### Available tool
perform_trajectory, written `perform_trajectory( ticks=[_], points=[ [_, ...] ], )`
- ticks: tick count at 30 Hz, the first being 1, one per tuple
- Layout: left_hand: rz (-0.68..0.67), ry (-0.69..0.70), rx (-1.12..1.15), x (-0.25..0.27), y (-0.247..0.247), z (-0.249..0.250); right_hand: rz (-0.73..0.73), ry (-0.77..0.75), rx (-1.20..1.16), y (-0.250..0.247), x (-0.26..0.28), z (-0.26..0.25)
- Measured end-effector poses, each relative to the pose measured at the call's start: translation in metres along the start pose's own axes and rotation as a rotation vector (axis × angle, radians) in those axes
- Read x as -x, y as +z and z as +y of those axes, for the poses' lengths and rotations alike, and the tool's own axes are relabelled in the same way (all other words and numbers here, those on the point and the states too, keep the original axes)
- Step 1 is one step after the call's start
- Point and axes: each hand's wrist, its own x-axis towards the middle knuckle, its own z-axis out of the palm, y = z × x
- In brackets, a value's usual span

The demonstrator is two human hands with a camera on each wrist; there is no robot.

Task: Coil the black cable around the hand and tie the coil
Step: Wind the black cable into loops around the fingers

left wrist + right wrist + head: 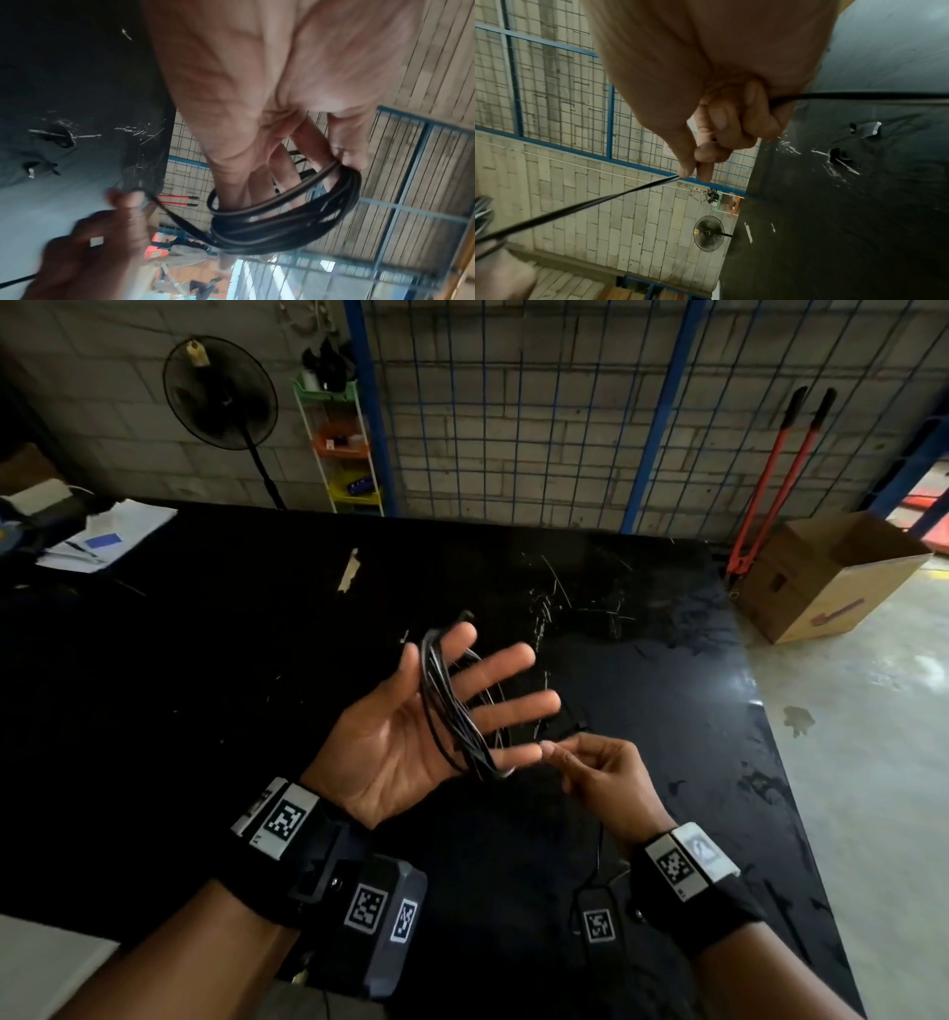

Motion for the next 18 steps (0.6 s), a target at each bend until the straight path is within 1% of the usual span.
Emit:
perform_trajectory(
  ticks=[3,6,8,12,15,18],
  points=[
    [0.062,-0.126,-0.103,0.006,0.004,-0.016,0.035,-0.077,-0.011,-0.003,-0.011,-0.024],
    [0.13,-0.187,-0.295,0.014,-0.001,-0.028,0.03,-0.141,0.012,-0.006,-0.014,-0.058],
    [0.206,-0.191,-0.408,0.019,-0.004,-0.031,0.002,-0.202,0.071,-0.006,-0.01,-0.081],
    [0.337,-0.201,-0.533,0.021,-0.006,-0.028,-0.099,-0.325,0.231,0.002,0.009,-0.111],
    [0.403,-0.179,-0.595,0.021,-0.007,-0.025,-0.142,-0.366,0.256,0.009,0.021,-0.119],
    [0.457,-0.129,-0.579,0.02,-0.01,-0.024,-0.136,-0.438,0.284,0.015,0.029,-0.116]
  ],
)
